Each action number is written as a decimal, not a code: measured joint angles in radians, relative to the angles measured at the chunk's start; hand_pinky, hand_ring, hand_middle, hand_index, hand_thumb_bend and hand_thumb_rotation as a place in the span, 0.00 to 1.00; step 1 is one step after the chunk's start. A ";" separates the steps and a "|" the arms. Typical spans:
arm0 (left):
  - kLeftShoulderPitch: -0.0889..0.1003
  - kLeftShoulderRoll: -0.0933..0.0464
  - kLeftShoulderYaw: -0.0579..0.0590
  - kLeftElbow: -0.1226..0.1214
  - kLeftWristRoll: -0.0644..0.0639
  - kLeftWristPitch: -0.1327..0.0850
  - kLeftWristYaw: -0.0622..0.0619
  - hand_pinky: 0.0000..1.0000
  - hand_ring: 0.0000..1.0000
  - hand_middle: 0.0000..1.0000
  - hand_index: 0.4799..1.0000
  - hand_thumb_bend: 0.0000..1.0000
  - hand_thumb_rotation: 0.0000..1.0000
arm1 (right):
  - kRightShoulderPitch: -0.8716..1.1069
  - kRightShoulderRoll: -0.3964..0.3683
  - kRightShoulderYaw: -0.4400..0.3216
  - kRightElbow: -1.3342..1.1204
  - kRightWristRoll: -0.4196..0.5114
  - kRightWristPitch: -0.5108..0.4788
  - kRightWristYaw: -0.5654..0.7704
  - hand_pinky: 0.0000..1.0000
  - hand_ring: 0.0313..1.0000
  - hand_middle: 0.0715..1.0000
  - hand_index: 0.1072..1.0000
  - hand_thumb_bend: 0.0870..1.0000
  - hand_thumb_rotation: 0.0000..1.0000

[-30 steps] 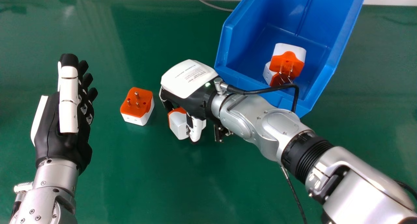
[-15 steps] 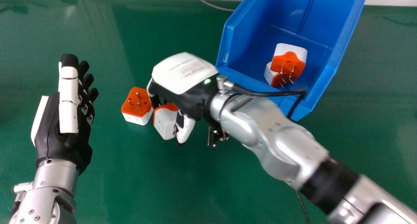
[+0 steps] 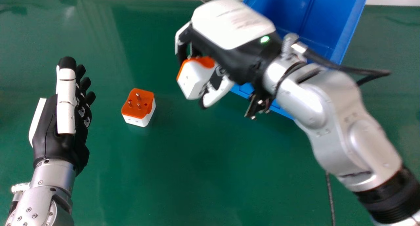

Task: Pick all objects and put in blue box

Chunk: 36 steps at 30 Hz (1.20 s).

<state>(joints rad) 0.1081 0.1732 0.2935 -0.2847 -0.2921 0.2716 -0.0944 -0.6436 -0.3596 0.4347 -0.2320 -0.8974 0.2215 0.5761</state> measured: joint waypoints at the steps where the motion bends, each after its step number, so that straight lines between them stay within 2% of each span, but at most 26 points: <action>1: -0.001 0.001 0.003 0.002 0.000 0.000 -0.002 1.00 1.00 1.00 1.00 0.58 1.00 | 0.000 -0.011 -0.014 -0.011 -0.013 0.012 0.009 0.18 0.33 0.44 0.52 0.45 0.00; 5: -0.002 0.002 0.010 0.004 -0.001 0.001 -0.004 1.00 1.00 1.00 1.00 0.57 1.00 | -0.009 -0.055 -0.057 -0.016 -0.070 0.044 0.018 0.15 0.37 0.46 0.45 0.46 0.00; 8: -0.004 0.002 0.009 0.004 -0.001 0.002 -0.004 1.00 1.00 1.00 1.00 0.57 1.00 | -0.033 -0.066 -0.063 0.011 -0.143 0.072 0.019 0.18 0.39 0.47 0.43 0.47 0.00; 10: -0.006 0.002 0.011 0.004 -0.003 0.003 -0.005 1.00 1.00 1.00 1.00 0.56 1.00 | -0.085 -0.083 -0.035 0.082 -0.242 0.086 0.065 0.30 0.39 0.46 0.47 0.46 0.00; 13: -0.008 0.002 0.012 0.004 -0.001 0.004 -0.005 1.00 1.00 1.00 1.00 0.56 1.00 | -0.171 -0.083 0.012 0.253 -0.364 0.133 0.150 0.30 0.37 0.44 0.50 0.46 0.00; 16: -0.007 0.003 0.010 0.004 0.019 0.004 0.007 1.00 1.00 0.99 1.00 0.59 1.00 | -0.198 -0.068 0.033 0.346 -0.378 0.144 0.158 0.27 0.36 0.43 0.51 0.46 0.00; 20: -0.007 0.002 0.007 0.004 0.019 0.004 0.007 1.00 1.00 0.99 1.00 0.58 1.00 | -0.198 -0.065 0.030 0.403 -0.351 0.120 0.102 0.33 0.42 0.41 0.49 0.46 0.01; 22: -0.007 0.002 0.009 0.004 0.016 0.004 0.005 1.00 1.00 0.99 1.00 0.57 1.00 | -0.215 -0.054 0.024 0.459 -0.331 0.129 0.071 0.32 0.41 0.41 0.49 0.46 0.01; 23: -0.005 0.002 0.010 0.004 0.016 0.004 0.005 1.00 1.00 0.99 1.00 0.57 1.00 | -0.243 -0.042 0.033 0.518 -0.333 0.138 0.078 0.33 0.44 0.46 0.47 0.45 0.07; 24: -0.007 0.002 0.008 0.005 0.016 0.004 0.005 1.00 1.00 0.99 1.00 0.57 1.00 | -0.288 -0.029 0.051 0.608 -0.337 0.152 0.111 0.38 0.50 0.54 0.54 0.42 0.30; 25: -0.007 0.001 0.007 0.005 0.016 0.004 0.005 1.00 1.00 0.99 1.00 0.57 1.00 | -0.330 -0.016 0.074 0.699 -0.344 0.166 0.143 0.41 0.53 0.58 0.58 0.42 0.42; 26: -0.007 0.001 0.007 0.005 0.016 0.005 0.005 1.00 1.00 0.99 1.00 0.57 1.00 | -0.371 0.003 0.097 0.786 -0.361 0.173 0.155 0.41 0.54 0.59 0.61 0.45 0.41; 28: -0.007 0.001 0.007 0.005 0.017 0.005 0.006 1.00 1.00 0.99 1.00 0.58 1.00 | -0.460 0.051 0.147 0.970 -0.375 0.195 0.181 0.46 0.59 0.65 0.63 0.46 0.59; 29: -0.006 0.001 0.007 0.004 0.017 0.005 0.006 1.00 1.00 0.99 1.00 0.58 1.00 | -0.510 0.079 0.169 1.059 -0.376 0.209 0.184 0.43 0.55 0.61 0.63 0.50 0.52; 31: -0.007 0.001 0.006 0.000 0.017 0.005 0.006 1.00 1.00 0.99 1.00 0.58 1.00 | -0.538 0.099 0.165 1.102 -0.351 0.234 0.131 0.36 0.48 0.54 0.62 0.56 0.31; 32: -0.007 0.000 0.006 0.000 0.016 0.005 0.006 1.00 1.00 1.00 1.00 0.57 1.00 | -0.537 0.104 0.158 1.098 -0.328 0.242 0.087 0.35 0.47 0.53 0.61 0.59 0.26; 34: -0.006 0.000 0.007 0.000 0.013 0.004 0.004 1.00 1.00 1.00 1.00 0.56 1.00 | -0.530 0.106 0.153 1.086 -0.289 0.239 0.005 0.37 0.50 0.55 0.60 0.64 0.17; 36: -0.006 -0.002 0.008 0.001 0.006 0.003 0.003 1.00 1.00 1.00 1.00 0.56 1.00 | -0.539 0.112 0.178 1.129 -0.284 0.208 -0.032 0.39 0.54 0.62 0.62 0.65 0.22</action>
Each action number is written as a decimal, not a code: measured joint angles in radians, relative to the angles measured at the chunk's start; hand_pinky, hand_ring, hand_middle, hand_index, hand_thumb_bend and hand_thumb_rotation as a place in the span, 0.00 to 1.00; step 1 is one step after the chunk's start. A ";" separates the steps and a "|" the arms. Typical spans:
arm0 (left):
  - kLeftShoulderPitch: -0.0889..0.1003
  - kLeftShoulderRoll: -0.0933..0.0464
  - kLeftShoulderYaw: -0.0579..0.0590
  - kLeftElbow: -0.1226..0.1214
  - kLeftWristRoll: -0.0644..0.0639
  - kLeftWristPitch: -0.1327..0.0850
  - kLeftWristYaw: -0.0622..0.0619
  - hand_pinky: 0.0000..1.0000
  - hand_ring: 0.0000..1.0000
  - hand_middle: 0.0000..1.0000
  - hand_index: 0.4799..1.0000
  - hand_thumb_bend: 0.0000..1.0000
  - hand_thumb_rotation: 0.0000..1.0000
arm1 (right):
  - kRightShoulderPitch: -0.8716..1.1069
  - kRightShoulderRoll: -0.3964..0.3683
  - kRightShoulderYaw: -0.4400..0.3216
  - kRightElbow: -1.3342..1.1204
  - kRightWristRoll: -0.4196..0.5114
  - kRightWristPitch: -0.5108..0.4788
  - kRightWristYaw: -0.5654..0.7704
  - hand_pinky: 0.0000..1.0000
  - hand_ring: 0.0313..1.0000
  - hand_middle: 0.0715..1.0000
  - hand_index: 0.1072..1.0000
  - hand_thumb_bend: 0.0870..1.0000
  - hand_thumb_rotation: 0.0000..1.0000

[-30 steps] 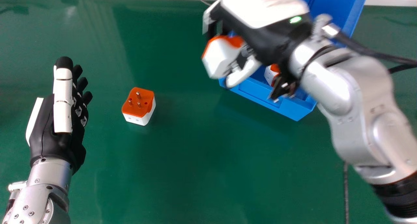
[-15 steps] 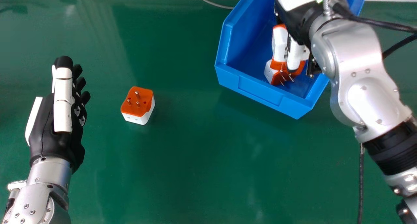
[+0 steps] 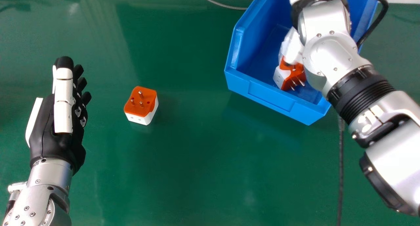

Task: Pick all objects and put in blue box

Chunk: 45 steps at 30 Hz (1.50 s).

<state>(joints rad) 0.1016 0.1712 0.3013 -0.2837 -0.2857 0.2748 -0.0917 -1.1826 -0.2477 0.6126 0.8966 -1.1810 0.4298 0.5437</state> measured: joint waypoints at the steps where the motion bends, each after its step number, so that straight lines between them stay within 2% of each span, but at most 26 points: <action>1: -0.001 -0.002 0.000 0.000 -0.002 0.000 0.000 1.00 1.00 1.00 1.00 0.56 1.00 | -0.017 0.010 0.020 0.056 0.002 -0.005 0.009 0.39 0.54 0.63 0.62 0.67 0.20; 3: 0.000 -0.004 0.000 0.000 -0.006 0.000 0.001 1.00 1.00 1.00 1.00 0.57 1.00 | -0.035 0.030 0.036 0.152 0.016 -0.003 0.018 0.38 0.52 0.60 0.63 0.67 0.25; 5: 0.000 -0.004 0.000 -0.001 -0.005 0.000 0.004 1.00 1.00 0.99 1.00 0.58 1.00 | -0.043 0.037 0.024 0.191 0.058 0.003 -0.009 0.31 0.43 0.51 0.64 0.68 0.17; 6: 0.001 -0.004 -0.001 -0.002 -0.003 0.001 0.005 1.00 1.00 0.99 1.00 0.59 1.00 | -0.040 0.033 0.005 0.179 0.090 0.003 -0.041 0.29 0.39 0.46 0.62 0.70 0.12; 8: 0.001 -0.004 -0.005 -0.004 0.002 0.001 0.004 1.00 1.00 0.99 1.00 0.58 1.00 | 0.007 -0.005 -0.027 0.075 0.124 -0.023 -0.156 0.29 0.38 0.43 0.54 0.75 0.12; 9: 0.002 -0.004 -0.005 -0.006 0.003 0.001 0.003 1.00 1.00 1.00 1.00 0.58 1.00 | 0.038 -0.031 -0.033 0.011 0.129 -0.046 -0.226 0.30 0.40 0.44 0.54 0.77 0.14; 10: 0.002 -0.004 -0.005 -0.006 0.002 0.001 0.003 1.00 1.00 1.00 1.00 0.58 1.00 | 0.059 -0.048 -0.033 -0.035 0.129 -0.059 -0.279 0.35 0.46 0.50 0.54 0.80 0.17; 11: 0.003 -0.004 -0.003 -0.006 0.001 0.001 0.003 1.00 1.00 1.00 1.00 0.58 1.00 | 0.068 -0.055 -0.033 -0.057 0.129 -0.063 -0.300 0.33 0.44 0.50 0.56 0.80 0.15; 13: 0.003 -0.004 -0.001 -0.006 -0.004 0.003 0.003 1.00 1.00 1.00 1.00 0.58 1.00 | 0.075 -0.058 -0.030 -0.082 0.129 -0.050 -0.306 0.31 0.42 0.53 0.67 0.81 0.17; 14: 0.002 -0.004 -0.001 -0.006 -0.007 0.006 0.002 1.00 1.00 1.00 1.00 0.57 1.00 | 0.075 -0.059 -0.026 -0.085 0.126 -0.045 -0.306 0.34 0.46 0.59 0.71 0.81 0.19; 16: 0.002 -0.004 -0.001 -0.006 -0.008 0.008 0.003 1.00 1.00 0.99 1.00 0.57 1.00 | 0.075 -0.060 -0.015 -0.086 0.124 -0.039 -0.299 0.45 0.62 0.76 0.84 0.81 0.26; 17: 0.002 -0.004 -0.001 -0.006 -0.007 0.008 0.003 1.00 1.00 0.99 1.00 0.57 1.00 | 0.075 -0.061 -0.010 -0.088 0.124 -0.035 -0.289 0.49 0.67 0.82 0.88 0.80 0.28; 18: 0.002 -0.004 -0.001 -0.006 -0.007 0.008 0.004 1.00 1.00 0.99 1.00 0.57 1.00 | 0.079 -0.064 -0.009 -0.100 0.126 -0.029 -0.280 0.53 0.73 0.88 0.91 0.77 0.25; 19: 0.002 -0.004 -0.002 -0.006 -0.006 0.008 0.004 1.00 1.00 1.00 1.00 0.57 1.00 | 0.092 -0.071 -0.013 -0.128 0.127 -0.025 -0.281 0.57 0.77 0.91 0.92 0.74 0.23; 22: 0.002 -0.003 -0.002 -0.007 0.001 0.008 0.004 1.00 1.00 1.00 1.00 0.56 1.00 | 0.134 -0.094 -0.022 -0.235 0.127 -0.017 -0.287 0.67 0.86 0.97 0.95 0.66 0.29; 25: 0.002 -0.003 -0.002 -0.007 0.004 0.008 0.005 1.00 1.00 0.99 1.00 0.56 1.00 | 0.151 -0.108 -0.025 -0.297 0.127 -0.006 -0.284 0.74 0.91 0.99 0.94 0.68 0.31; 28: 0.002 -0.003 -0.002 -0.007 0.006 0.008 0.005 1.00 1.00 0.99 1.00 0.57 1.00 | 0.155 -0.119 -0.026 -0.325 0.123 -0.003 -0.283 0.74 0.93 0.99 0.93 0.72 0.31; 32: 0.002 -0.004 -0.002 -0.007 0.004 0.008 0.004 1.00 1.00 1.00 1.00 0.57 1.00 | 0.162 -0.129 -0.026 -0.366 0.119 -0.002 -0.271 0.78 0.97 1.00 0.94 0.73 0.30; 39: 0.001 -0.004 -0.002 -0.006 0.005 0.007 0.002 1.00 1.00 1.00 1.00 0.59 1.00 | 0.189 -0.148 -0.031 -0.498 0.107 0.025 -0.200 0.73 0.93 1.00 0.93 0.76 0.29; 45: 0.000 -0.001 -0.001 -0.003 0.007 0.007 0.000 1.00 1.00 0.99 1.00 0.60 0.99 | 0.301 -0.158 -0.085 -0.727 0.105 0.087 -0.144 0.68 0.86 0.96 0.88 0.77 0.31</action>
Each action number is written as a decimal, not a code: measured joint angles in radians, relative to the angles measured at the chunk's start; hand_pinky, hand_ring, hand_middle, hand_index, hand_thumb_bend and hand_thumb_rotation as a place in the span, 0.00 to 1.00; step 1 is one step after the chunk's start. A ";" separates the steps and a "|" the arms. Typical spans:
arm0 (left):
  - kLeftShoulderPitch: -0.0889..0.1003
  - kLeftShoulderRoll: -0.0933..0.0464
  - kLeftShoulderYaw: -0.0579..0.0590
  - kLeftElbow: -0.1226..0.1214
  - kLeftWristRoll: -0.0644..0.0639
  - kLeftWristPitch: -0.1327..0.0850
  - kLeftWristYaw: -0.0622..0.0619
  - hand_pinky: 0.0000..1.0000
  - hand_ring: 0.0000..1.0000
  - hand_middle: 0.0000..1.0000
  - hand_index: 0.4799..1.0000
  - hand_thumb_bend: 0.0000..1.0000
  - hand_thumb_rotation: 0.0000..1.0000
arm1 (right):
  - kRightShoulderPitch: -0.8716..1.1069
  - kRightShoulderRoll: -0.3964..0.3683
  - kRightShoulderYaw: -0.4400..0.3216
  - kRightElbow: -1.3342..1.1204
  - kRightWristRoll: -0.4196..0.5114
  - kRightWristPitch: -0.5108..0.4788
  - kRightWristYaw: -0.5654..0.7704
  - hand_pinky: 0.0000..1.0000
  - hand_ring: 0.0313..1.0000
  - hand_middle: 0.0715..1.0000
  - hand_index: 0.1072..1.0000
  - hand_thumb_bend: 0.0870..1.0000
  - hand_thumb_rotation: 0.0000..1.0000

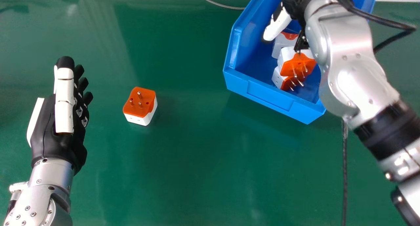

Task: Pick all objects and put in blue box

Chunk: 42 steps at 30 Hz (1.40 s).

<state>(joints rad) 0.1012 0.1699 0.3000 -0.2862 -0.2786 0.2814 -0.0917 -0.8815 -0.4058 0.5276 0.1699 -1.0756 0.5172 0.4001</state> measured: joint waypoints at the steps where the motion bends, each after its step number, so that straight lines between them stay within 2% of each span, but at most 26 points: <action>1: 0.000 0.000 0.000 0.001 -0.001 0.000 -0.001 1.00 1.00 1.00 1.00 0.60 0.99 | 0.025 -0.004 -0.008 -0.043 -0.001 0.003 0.010 0.69 0.86 0.96 0.88 0.77 0.31; 2: 0.001 0.001 0.001 0.002 -0.001 -0.001 -0.005 1.00 1.00 1.00 1.00 0.60 0.99 | 0.056 -0.010 -0.015 -0.096 -0.003 0.009 0.024 0.69 0.85 0.95 0.88 0.78 0.33; 4: 0.003 0.002 0.002 0.003 -0.002 -0.003 -0.014 1.00 1.00 1.00 1.00 0.59 1.00 | 0.116 -0.032 -0.022 -0.202 -0.025 0.011 0.070 0.70 0.86 0.95 0.87 0.73 0.37; 6: 0.007 0.003 0.004 0.003 -0.003 -0.005 -0.018 1.00 1.00 1.00 1.00 0.58 1.00 | 0.181 -0.046 -0.035 -0.311 -0.033 0.012 0.107 0.72 0.87 0.96 0.88 0.71 0.34; 9: 0.011 0.002 0.005 0.004 -0.009 -0.008 -0.023 1.00 1.00 1.00 1.00 0.57 1.00 | 0.307 -0.030 -0.071 -0.487 -0.031 0.016 0.126 0.73 0.88 0.95 0.88 0.70 0.32; 11: 0.014 0.002 0.006 0.004 -0.012 -0.010 -0.027 1.00 1.00 1.00 1.00 0.58 1.00 | 0.389 -0.016 -0.085 -0.581 -0.030 0.009 0.128 0.73 0.87 0.93 0.88 0.67 0.34; 18: 0.043 0.001 0.009 0.000 -0.009 -0.012 -0.025 1.00 1.00 0.99 1.00 0.58 1.00 | 0.666 0.003 -0.085 -0.814 -0.037 -0.105 0.130 0.68 0.86 0.93 0.89 0.60 0.48; 22: 0.057 -0.001 0.007 -0.008 0.001 -0.014 -0.016 1.00 1.00 0.99 1.00 0.59 1.00 | 0.767 0.011 -0.085 -0.886 -0.035 -0.189 0.125 0.73 0.87 0.94 0.91 0.58 0.45; 26: 0.067 -0.003 0.003 -0.021 0.005 -0.014 -0.008 1.00 1.00 0.98 1.00 0.58 1.00 | 0.831 0.020 -0.087 -0.913 -0.020 -0.272 0.118 0.77 0.90 0.96 0.94 0.55 0.45; 33: 0.071 -0.005 0.000 -0.030 0.006 -0.014 0.004 1.00 1.00 0.98 1.00 0.57 1.00 | 0.853 0.057 -0.072 -0.899 0.012 -0.401 0.088 0.78 0.90 0.96 0.92 0.54 0.39; 38: 0.067 -0.006 0.001 -0.026 -0.005 -0.016 -0.006 1.00 1.00 1.00 1.00 0.54 1.00 | 0.759 0.080 -0.044 -0.752 0.064 -0.499 0.078 0.78 0.91 0.96 0.92 0.57 0.39; 40: 0.066 -0.006 0.000 -0.022 -0.001 -0.017 -0.004 1.00 1.00 1.00 1.00 0.55 1.00 | 0.699 0.092 -0.032 -0.672 0.066 -0.536 0.064 0.78 0.91 0.96 0.91 0.58 0.39; 42: 0.067 -0.008 -0.002 -0.023 0.008 -0.019 0.006 1.00 1.00 1.00 1.00 0.55 1.00 | 0.637 0.105 -0.014 -0.585 0.061 -0.569 0.038 0.81 0.94 0.97 0.92 0.56 0.40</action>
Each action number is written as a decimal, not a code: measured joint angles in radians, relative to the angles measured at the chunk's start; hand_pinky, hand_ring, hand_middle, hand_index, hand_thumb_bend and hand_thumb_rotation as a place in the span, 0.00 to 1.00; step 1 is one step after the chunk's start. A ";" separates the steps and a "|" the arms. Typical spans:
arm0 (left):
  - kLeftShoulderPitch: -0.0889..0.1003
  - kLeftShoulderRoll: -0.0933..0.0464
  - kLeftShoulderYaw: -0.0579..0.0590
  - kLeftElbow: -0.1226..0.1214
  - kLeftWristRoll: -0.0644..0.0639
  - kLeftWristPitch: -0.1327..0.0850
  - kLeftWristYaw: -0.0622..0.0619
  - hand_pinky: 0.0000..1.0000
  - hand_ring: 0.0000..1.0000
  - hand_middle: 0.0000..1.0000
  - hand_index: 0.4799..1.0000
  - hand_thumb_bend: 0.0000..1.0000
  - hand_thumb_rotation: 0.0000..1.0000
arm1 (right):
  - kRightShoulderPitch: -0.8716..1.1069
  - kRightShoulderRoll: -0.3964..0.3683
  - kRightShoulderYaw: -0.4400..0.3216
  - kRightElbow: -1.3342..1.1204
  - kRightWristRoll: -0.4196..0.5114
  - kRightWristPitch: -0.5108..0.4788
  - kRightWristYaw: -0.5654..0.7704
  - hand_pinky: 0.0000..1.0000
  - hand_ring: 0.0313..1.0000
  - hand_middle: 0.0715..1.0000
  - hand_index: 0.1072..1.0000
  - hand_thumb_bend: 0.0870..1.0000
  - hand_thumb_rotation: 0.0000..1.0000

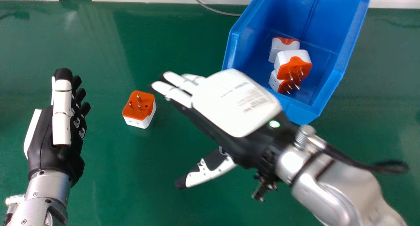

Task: Pick all objects and put in blue box

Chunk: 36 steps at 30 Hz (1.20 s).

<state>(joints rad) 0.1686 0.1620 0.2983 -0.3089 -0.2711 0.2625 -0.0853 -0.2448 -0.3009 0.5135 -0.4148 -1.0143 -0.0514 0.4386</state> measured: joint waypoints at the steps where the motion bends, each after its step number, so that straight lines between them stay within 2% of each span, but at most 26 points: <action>1: 0.000 -0.001 -0.001 -0.001 0.003 0.000 0.005 1.00 1.00 1.00 1.00 0.55 1.00 | -0.035 0.010 0.012 0.052 -0.008 -0.012 -0.012 0.81 0.94 0.97 0.92 0.57 0.39; 4: -0.001 -0.004 -0.008 -0.005 0.007 0.000 0.015 1.00 1.00 1.00 1.00 0.55 1.00 | -0.134 0.045 0.043 0.202 -0.023 -0.035 -0.047 0.78 0.93 0.96 0.90 0.61 0.36; 6: -0.002 -0.004 -0.009 -0.005 0.007 0.000 0.014 1.00 1.00 1.00 1.00 0.55 1.00 | -0.193 0.073 0.063 0.291 -0.049 -0.042 -0.080 0.76 0.91 0.95 0.90 0.63 0.35; 11: -0.003 -0.004 -0.009 -0.002 0.006 -0.005 0.002 1.00 1.00 1.00 1.00 0.54 1.00 | -0.332 0.134 0.126 0.494 -0.116 -0.036 -0.132 0.76 0.91 0.95 0.89 0.53 0.45; 14: -0.001 -0.005 -0.010 -0.003 0.007 -0.011 0.001 1.00 1.00 1.00 1.00 0.56 1.00 | -0.397 0.177 0.147 0.599 -0.125 -0.024 -0.154 0.77 0.91 0.95 0.88 0.46 0.48; 17: 0.003 -0.007 -0.016 -0.005 0.016 -0.012 0.004 1.00 1.00 1.00 1.00 0.57 0.99 | -0.451 0.206 0.164 0.707 -0.124 -0.029 -0.192 0.75 0.89 0.93 0.86 0.49 0.36; 20: 0.009 -0.014 -0.019 -0.015 0.023 -0.011 0.009 1.00 1.00 1.00 1.00 0.56 1.00 | -0.509 0.224 0.187 0.815 -0.124 -0.045 -0.251 0.75 0.89 0.92 0.85 0.52 0.29; 22: 0.018 -0.019 -0.023 -0.027 0.027 -0.011 0.016 1.00 1.00 1.00 1.00 0.56 1.00 | -0.542 0.240 0.199 0.892 -0.124 -0.051 -0.280 0.76 0.88 0.92 0.86 0.52 0.27; 24: 0.028 -0.024 -0.029 -0.040 0.034 -0.009 0.022 1.00 1.00 1.00 1.00 0.56 1.00 | -0.572 0.257 0.215 0.962 -0.125 -0.053 -0.310 0.75 0.87 0.91 0.85 0.54 0.20; 26: 0.038 -0.030 -0.036 -0.056 0.035 -0.009 0.026 1.00 1.00 1.00 1.00 0.56 1.00 | -0.607 0.272 0.241 1.035 -0.130 -0.069 -0.354 0.74 0.85 0.89 0.83 0.62 0.10; 27: 0.044 -0.032 -0.040 -0.063 0.035 -0.009 0.026 1.00 1.00 1.00 1.00 0.56 1.00 | -0.629 0.279 0.261 1.077 -0.136 -0.078 -0.380 0.73 0.84 0.88 0.83 0.65 0.08; 31: 0.065 -0.043 -0.052 -0.086 0.037 -0.009 0.033 1.00 1.00 1.00 1.00 0.57 1.00 | -0.720 0.320 0.327 1.241 -0.170 -0.110 -0.472 0.74 0.84 0.87 0.82 0.65 0.11; 34: 0.084 -0.065 -0.064 -0.110 0.039 -0.009 0.047 1.00 1.00 1.00 1.00 0.58 0.99 | -0.771 0.353 0.366 1.340 -0.176 -0.114 -0.522 0.72 0.82 0.85 0.81 0.70 0.10; 36: 0.099 -0.077 -0.076 -0.130 0.046 -0.009 0.060 1.00 1.00 1.00 1.00 0.57 0.99 | -0.800 0.371 0.389 1.394 -0.184 -0.114 -0.549 0.72 0.82 0.85 0.80 0.71 0.08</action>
<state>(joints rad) 0.2673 0.0851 0.2224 -0.4384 -0.2254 0.2540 -0.0257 -1.0451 0.0704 0.9028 0.9788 -1.1979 -0.1658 -0.1099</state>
